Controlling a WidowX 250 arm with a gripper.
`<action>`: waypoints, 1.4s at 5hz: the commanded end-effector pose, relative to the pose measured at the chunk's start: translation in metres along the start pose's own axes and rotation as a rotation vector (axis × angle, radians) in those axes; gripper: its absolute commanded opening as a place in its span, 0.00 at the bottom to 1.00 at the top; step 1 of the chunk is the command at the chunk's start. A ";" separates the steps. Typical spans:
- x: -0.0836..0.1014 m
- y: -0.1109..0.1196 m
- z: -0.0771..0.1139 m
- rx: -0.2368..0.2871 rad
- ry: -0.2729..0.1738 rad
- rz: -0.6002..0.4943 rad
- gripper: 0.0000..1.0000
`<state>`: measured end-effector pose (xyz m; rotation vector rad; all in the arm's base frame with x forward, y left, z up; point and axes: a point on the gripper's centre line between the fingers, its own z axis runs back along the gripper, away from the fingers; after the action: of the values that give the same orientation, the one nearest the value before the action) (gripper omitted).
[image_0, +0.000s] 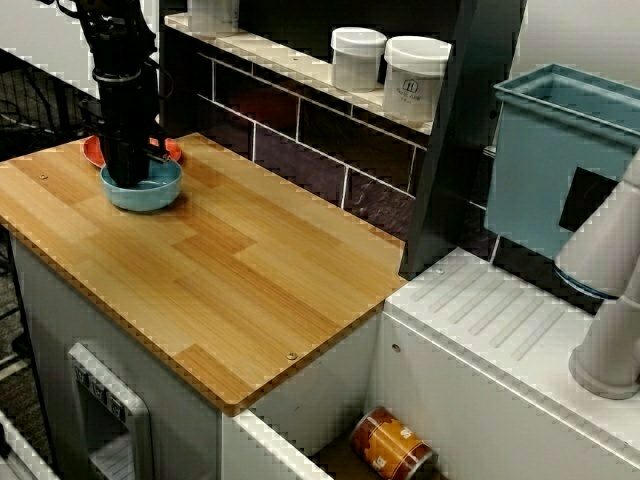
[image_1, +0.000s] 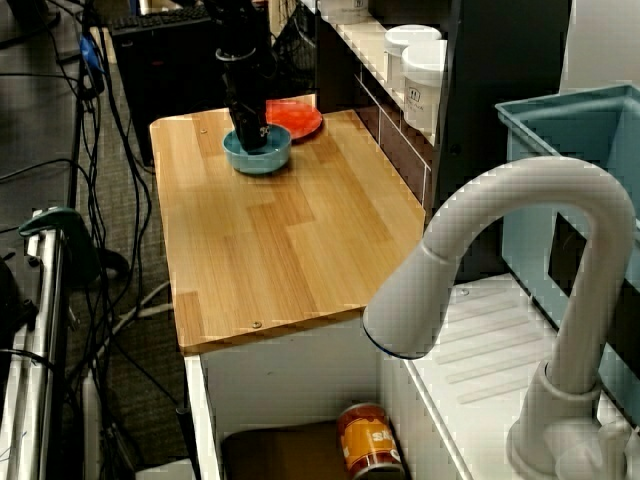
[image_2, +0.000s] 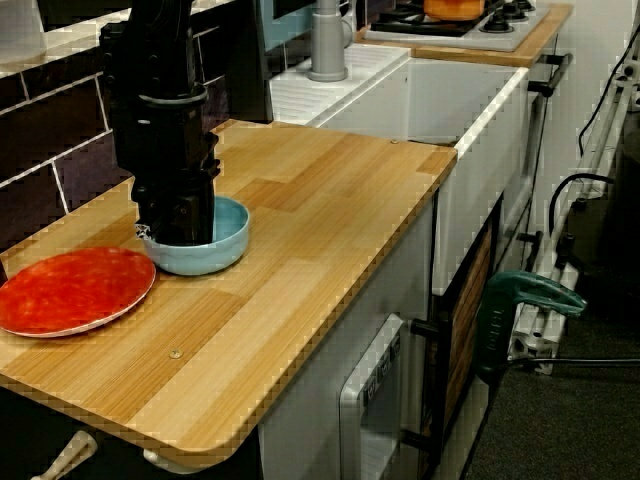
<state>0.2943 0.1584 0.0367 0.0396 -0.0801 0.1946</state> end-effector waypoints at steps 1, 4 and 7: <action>-0.027 0.008 0.006 -0.006 -0.001 -0.006 0.12; -0.065 0.016 0.008 -0.046 0.001 -0.019 0.12; -0.074 0.009 0.012 -0.067 0.024 -0.058 0.17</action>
<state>0.2234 0.1488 0.0264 -0.0575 -0.0154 0.1400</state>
